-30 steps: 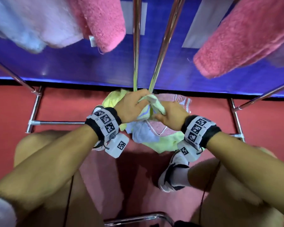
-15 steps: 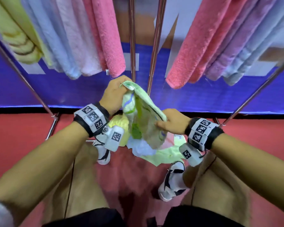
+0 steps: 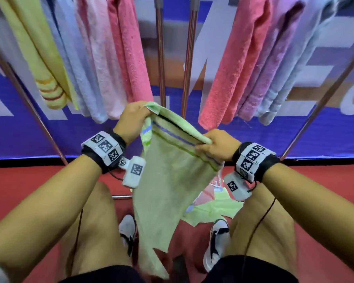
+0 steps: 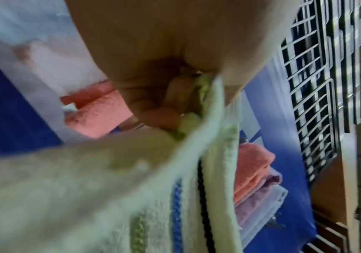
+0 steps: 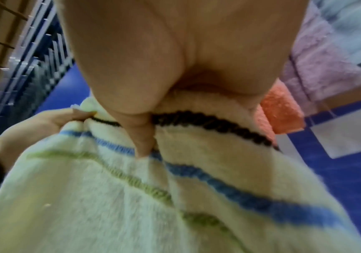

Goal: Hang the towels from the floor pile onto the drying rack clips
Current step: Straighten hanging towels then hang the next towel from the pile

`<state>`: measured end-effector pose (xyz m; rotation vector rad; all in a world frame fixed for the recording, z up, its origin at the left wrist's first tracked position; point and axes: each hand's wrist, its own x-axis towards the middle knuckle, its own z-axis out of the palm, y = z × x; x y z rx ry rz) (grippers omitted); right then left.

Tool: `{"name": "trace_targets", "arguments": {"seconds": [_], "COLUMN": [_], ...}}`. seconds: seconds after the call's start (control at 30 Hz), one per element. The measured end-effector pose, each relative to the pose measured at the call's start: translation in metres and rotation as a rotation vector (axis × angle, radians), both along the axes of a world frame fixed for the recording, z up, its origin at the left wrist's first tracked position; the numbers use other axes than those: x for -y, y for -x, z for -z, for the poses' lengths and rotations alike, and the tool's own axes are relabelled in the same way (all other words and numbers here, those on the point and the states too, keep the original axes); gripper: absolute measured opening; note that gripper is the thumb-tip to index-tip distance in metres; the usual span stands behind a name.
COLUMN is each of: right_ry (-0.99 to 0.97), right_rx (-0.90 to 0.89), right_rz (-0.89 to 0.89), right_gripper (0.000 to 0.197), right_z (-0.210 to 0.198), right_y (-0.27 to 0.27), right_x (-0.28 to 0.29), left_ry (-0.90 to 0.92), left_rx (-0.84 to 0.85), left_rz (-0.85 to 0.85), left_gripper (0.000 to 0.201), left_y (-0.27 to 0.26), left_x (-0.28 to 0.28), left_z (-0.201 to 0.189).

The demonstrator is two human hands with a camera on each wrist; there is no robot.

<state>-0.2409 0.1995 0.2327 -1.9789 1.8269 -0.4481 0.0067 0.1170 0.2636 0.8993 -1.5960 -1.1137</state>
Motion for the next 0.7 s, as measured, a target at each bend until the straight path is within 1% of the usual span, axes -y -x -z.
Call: {"name": "trace_targets", "arguments": {"seconds": [0.1, 0.17, 0.27, 0.33, 0.4, 0.5, 0.53, 0.63, 0.7], "right_ry": [-0.1, -0.18, -0.29, -0.315, -0.286, -0.13, -0.069, 0.032, 0.016], "right_rx": [-0.037, -0.083, -0.128, -0.095, -0.023, 0.099, 0.151, 0.305, 0.367], "right_rz": [0.108, 0.143, 0.194, 0.239, 0.282, 0.391, 0.431, 0.526, 0.492], "right_gripper": [0.042, 0.048, 0.051, 0.047, 0.042, 0.034, 0.034, 0.033, 0.024], "right_z": [0.024, 0.042, 0.067, 0.082, 0.092, 0.101, 0.105, 0.122, 0.134], "right_y": [0.008, 0.011, 0.013, 0.015, 0.015, 0.011, 0.007, -0.005, -0.015], "right_x": [0.01, 0.013, 0.013, 0.014, 0.016, 0.02, 0.02, 0.021, 0.02], "left_ry": [-0.008, -0.045, -0.095, -0.129, -0.155, -0.181, -0.198, -0.229, -0.247], "left_rx": [0.175, 0.227, 0.27, 0.3, 0.315, 0.319, 0.333, 0.366, 0.351], "left_rz": [-0.075, -0.109, -0.185, -0.23, -0.245, -0.284, -0.301, -0.31, -0.277], "left_gripper": [0.015, 0.007, 0.008, 0.009, 0.012, 0.03, 0.033, 0.033, 0.026], "left_y": [-0.004, -0.014, -0.03, -0.036, -0.036, -0.028, -0.025, -0.012, 0.0], "left_x": [0.008, 0.009, 0.014, 0.017, 0.019, 0.019, 0.019, 0.018, 0.012], "left_z": [0.036, 0.068, 0.109, 0.128, 0.141, 0.155, 0.159, 0.171, 0.175]}}
